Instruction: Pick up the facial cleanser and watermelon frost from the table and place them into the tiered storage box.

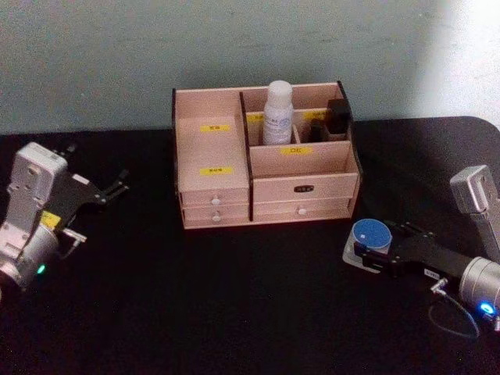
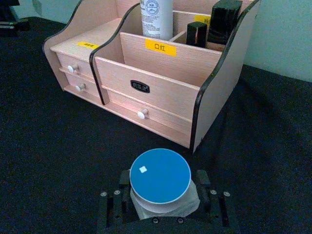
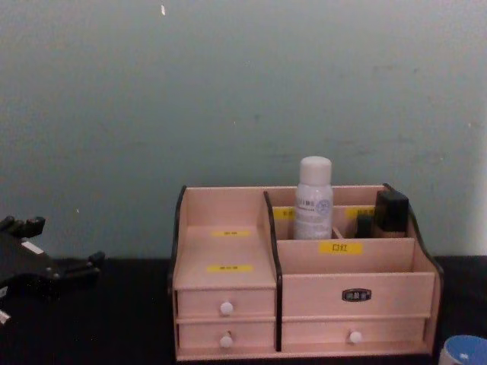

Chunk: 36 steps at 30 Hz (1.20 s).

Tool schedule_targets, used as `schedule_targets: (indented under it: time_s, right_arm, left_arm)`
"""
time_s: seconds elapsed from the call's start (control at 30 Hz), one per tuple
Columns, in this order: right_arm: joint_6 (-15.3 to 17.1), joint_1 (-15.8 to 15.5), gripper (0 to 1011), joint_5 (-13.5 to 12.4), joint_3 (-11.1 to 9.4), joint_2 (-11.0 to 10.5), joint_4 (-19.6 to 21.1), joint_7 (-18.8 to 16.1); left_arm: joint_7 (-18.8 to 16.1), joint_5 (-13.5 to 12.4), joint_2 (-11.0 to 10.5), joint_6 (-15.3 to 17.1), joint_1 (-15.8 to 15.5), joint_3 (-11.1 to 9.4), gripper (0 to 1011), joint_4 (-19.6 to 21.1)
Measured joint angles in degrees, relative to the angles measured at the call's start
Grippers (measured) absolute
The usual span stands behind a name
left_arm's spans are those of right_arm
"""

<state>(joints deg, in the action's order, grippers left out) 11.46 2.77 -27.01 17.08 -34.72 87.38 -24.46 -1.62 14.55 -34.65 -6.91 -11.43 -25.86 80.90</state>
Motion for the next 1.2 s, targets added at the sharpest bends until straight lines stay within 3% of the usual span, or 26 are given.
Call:
schedule_targets:
  time_s: [0.33,1.2]
  right_arm:
    - [0.0,0.0,734,-0.1,0.0,0.0,0.0,0.0]
    - [0.0,0.0,726,0.0,0.0,0.0,0.0,0.0]
  left_arm:
    - [0.0,0.0,0.0,0.0,0.0,0.0,1001,0.0]
    - [0.0,0.0,0.0,0.0,0.0,0.0,1001,0.0]
